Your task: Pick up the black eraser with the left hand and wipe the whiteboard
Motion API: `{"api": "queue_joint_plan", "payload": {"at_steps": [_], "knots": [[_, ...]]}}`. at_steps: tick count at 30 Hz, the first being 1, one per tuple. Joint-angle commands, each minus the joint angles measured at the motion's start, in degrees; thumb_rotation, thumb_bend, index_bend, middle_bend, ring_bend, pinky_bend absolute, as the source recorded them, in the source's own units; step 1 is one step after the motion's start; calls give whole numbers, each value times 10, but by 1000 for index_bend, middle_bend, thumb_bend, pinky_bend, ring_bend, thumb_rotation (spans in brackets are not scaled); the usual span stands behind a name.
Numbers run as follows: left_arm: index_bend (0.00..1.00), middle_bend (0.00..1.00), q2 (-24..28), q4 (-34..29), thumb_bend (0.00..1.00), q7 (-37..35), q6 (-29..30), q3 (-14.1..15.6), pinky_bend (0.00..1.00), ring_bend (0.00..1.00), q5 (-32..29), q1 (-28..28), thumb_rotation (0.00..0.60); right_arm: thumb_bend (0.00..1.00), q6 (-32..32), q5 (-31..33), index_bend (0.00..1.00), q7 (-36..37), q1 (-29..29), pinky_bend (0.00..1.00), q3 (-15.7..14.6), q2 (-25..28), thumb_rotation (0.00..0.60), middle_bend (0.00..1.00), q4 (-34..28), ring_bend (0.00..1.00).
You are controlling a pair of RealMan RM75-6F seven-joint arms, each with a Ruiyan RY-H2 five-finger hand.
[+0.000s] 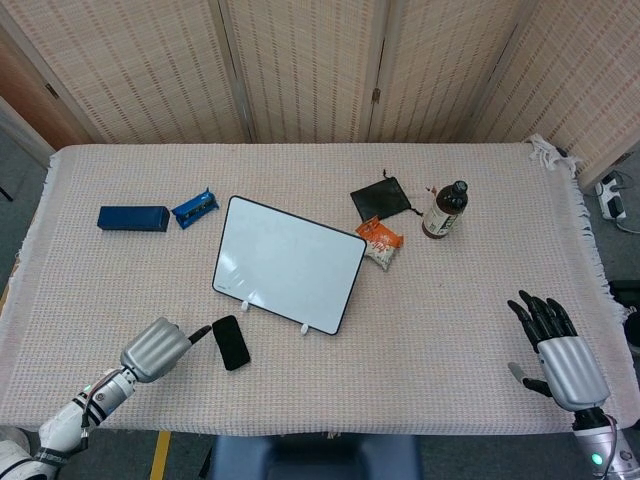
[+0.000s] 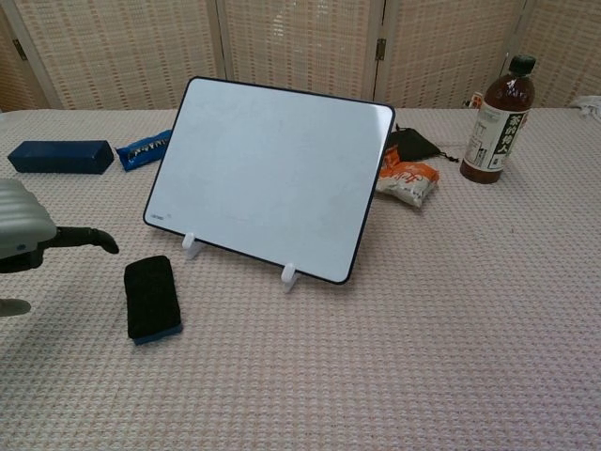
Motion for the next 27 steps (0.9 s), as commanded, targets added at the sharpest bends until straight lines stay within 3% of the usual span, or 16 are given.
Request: {"api": "queue_joint_plan", "payload": {"at_steps": [1, 27], "knots": [[204, 983, -12, 0, 286, 11, -4, -2, 820, 695, -4, -9, 600, 294, -3, 1, 0, 2, 1, 0, 0, 1, 600, 0, 0, 0], [222, 984, -53, 34, 292, 0, -43, 4, 820, 702, -5, -74, 600, 295, -8, 16, 0, -2, 1, 0, 5, 4, 600, 0, -6, 0]]}}
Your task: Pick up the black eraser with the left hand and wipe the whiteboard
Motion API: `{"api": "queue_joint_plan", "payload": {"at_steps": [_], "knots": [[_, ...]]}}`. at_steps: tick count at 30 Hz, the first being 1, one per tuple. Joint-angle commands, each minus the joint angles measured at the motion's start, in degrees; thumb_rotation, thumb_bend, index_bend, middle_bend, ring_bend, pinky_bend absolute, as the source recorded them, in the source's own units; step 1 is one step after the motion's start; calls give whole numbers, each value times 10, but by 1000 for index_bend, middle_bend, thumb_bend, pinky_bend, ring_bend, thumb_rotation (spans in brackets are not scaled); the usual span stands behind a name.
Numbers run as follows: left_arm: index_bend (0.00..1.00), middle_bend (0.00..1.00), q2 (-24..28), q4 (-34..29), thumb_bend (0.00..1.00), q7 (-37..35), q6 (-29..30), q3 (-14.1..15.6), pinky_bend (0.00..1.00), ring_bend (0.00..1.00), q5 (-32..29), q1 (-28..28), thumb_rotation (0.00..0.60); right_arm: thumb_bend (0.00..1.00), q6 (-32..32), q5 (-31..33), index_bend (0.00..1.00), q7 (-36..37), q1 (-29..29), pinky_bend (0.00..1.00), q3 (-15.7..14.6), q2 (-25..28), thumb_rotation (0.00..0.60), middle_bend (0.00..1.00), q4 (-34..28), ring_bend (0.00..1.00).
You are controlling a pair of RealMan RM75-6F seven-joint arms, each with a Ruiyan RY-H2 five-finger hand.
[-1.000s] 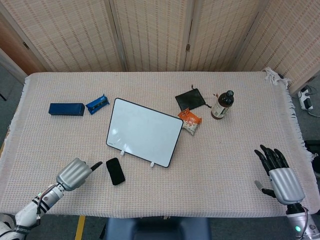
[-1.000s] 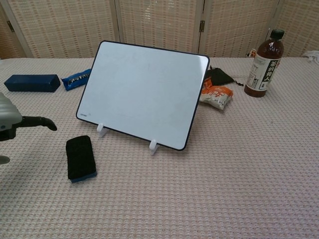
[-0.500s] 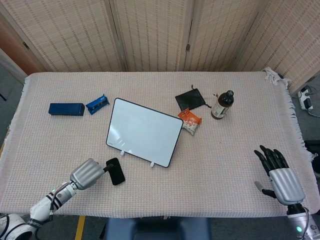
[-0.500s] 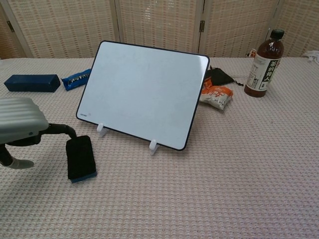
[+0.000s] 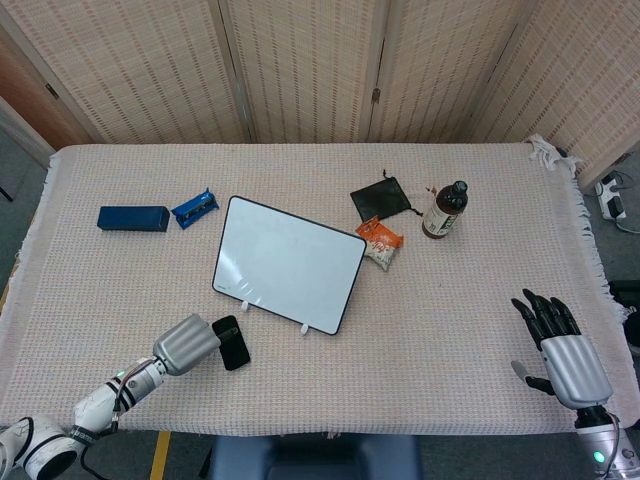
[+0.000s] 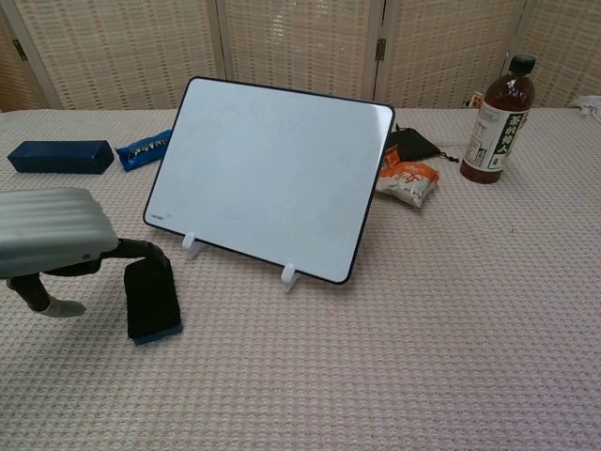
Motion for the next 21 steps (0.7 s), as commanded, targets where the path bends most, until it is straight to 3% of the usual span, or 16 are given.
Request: {"api": "queue_joint_plan", "payload": {"at_steps": [1, 21], "knots": [[222, 984, -3, 1, 292, 3, -4, 1, 820, 702, -2, -5, 600, 295, 0, 1, 0, -1, 0, 0, 1, 0, 600, 0, -1, 0], [245, 983, -36, 32, 292, -4, -25, 7, 820, 698, -14, -39, 600, 295, 4, 10, 0, 3, -4, 0, 5, 3, 600, 0, -2, 0]]}}
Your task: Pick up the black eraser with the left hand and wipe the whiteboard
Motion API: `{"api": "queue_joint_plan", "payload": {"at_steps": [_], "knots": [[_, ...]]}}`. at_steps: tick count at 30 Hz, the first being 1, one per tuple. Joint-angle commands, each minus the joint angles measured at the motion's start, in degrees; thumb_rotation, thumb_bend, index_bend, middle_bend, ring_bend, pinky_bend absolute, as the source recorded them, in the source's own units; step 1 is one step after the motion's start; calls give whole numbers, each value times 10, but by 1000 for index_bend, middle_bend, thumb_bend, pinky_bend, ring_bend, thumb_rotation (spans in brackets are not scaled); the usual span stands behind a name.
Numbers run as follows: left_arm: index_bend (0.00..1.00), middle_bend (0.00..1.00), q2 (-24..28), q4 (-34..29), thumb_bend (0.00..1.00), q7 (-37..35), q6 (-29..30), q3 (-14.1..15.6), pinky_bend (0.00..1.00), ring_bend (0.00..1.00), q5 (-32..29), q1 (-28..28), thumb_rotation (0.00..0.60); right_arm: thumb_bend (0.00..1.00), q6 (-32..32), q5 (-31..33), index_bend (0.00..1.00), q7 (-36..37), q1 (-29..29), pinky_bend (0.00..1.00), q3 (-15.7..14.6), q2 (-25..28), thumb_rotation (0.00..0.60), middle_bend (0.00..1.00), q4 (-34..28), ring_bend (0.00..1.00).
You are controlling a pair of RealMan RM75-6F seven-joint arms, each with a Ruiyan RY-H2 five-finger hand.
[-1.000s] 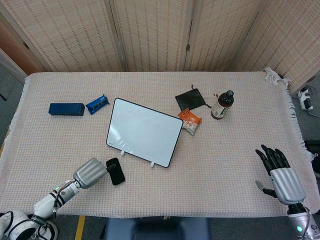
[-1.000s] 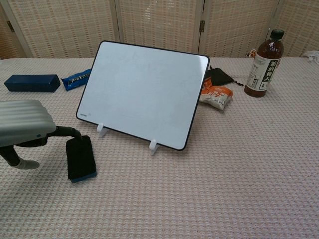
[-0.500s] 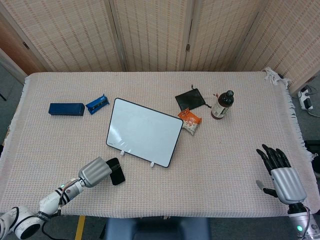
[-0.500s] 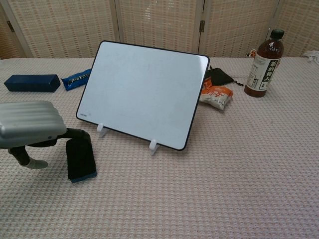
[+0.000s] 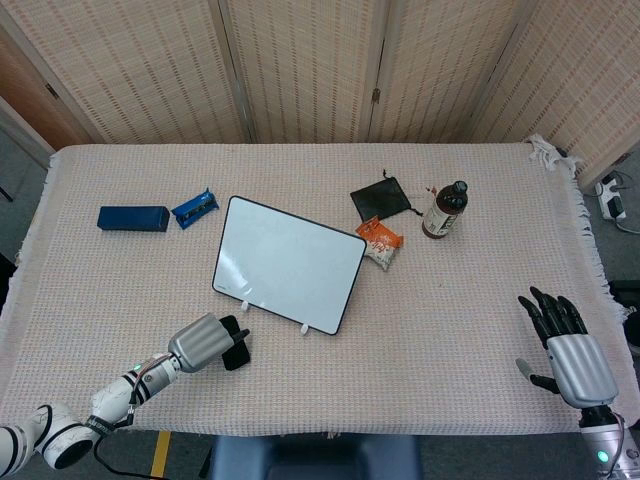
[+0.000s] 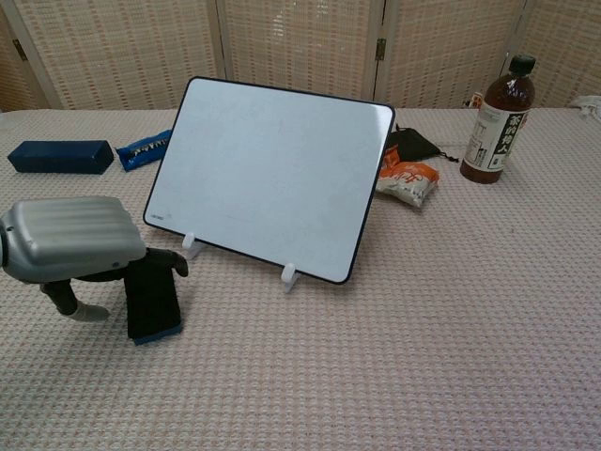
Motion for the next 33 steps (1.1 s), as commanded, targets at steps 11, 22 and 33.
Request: {"api": "queue_joint_plan", "payload": {"at_steps": [11, 22, 33], "knots": [[357, 984, -9, 14, 292, 0, -6, 9, 820, 697, -11, -9, 600, 295, -4, 4, 0, 5, 2, 0, 2, 2, 600, 0, 1, 0], [604, 984, -14, 25, 296, -34, 47, 17, 820, 722, 18, 0, 600, 296, -9, 4, 0, 6, 3, 0, 1, 2, 600, 0, 1, 0], [616, 1000, -65, 50, 295, -67, 225, -36, 849, 767, -9, 74, 600, 295, -8, -6, 0, 6, 3, 0, -4, 3, 600, 0, -2, 0]]}}
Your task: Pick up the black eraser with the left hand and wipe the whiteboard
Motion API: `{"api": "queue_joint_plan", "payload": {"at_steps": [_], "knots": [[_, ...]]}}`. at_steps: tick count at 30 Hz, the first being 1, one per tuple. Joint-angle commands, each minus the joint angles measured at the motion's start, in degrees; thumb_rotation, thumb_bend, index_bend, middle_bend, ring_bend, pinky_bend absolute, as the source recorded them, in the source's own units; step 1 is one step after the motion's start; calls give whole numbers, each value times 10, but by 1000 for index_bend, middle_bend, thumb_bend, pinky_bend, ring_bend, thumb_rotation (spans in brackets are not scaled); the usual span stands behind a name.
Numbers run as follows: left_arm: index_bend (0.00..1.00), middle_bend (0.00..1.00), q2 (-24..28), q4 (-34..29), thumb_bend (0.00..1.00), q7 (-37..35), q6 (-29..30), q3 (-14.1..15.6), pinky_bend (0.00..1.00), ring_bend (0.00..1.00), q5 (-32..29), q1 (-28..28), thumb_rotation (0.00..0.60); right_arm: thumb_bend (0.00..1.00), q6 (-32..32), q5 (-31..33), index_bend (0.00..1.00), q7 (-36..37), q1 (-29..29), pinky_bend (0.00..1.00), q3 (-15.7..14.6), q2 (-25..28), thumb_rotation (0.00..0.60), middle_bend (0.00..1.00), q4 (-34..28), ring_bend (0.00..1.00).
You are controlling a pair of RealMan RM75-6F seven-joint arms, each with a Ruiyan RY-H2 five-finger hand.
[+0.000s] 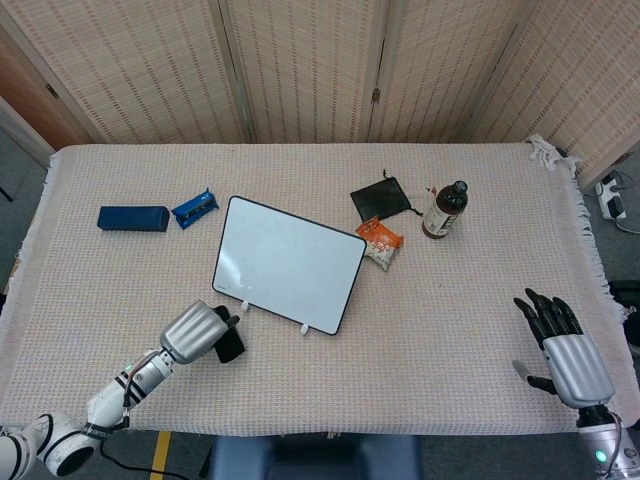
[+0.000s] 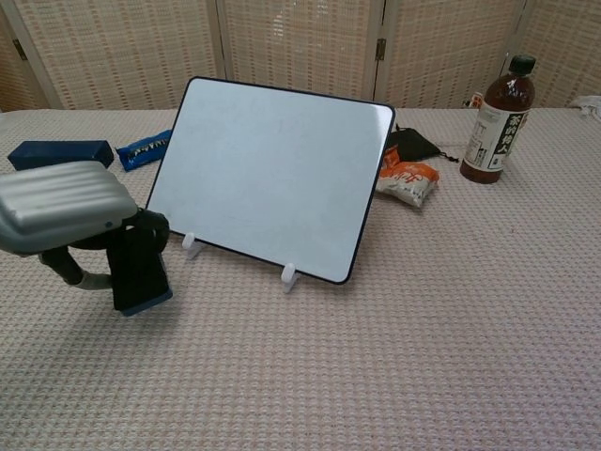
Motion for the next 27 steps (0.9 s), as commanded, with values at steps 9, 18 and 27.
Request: {"api": "queue_joint_plan", "payload": {"at_steps": [9, 18, 27], "knots": [[588, 1000, -130, 67, 295, -21, 144, -103, 862, 781, -82, 50, 600, 295, -1, -12, 0, 4, 1, 0, -6, 4, 600, 0, -3, 0], [568, 1000, -215, 69, 295, 71, 170, -146, 864, 786, -113, 25, 600, 295, 7, -28, 0, 12, -3, 0, -14, 11, 600, 0, -6, 0], [556, 1000, -284, 109, 295, 157, 174, -162, 868, 788, -133, -2, 600, 295, 17, -39, 0, 25, -7, 0, -19, 19, 600, 0, -8, 0]]}}
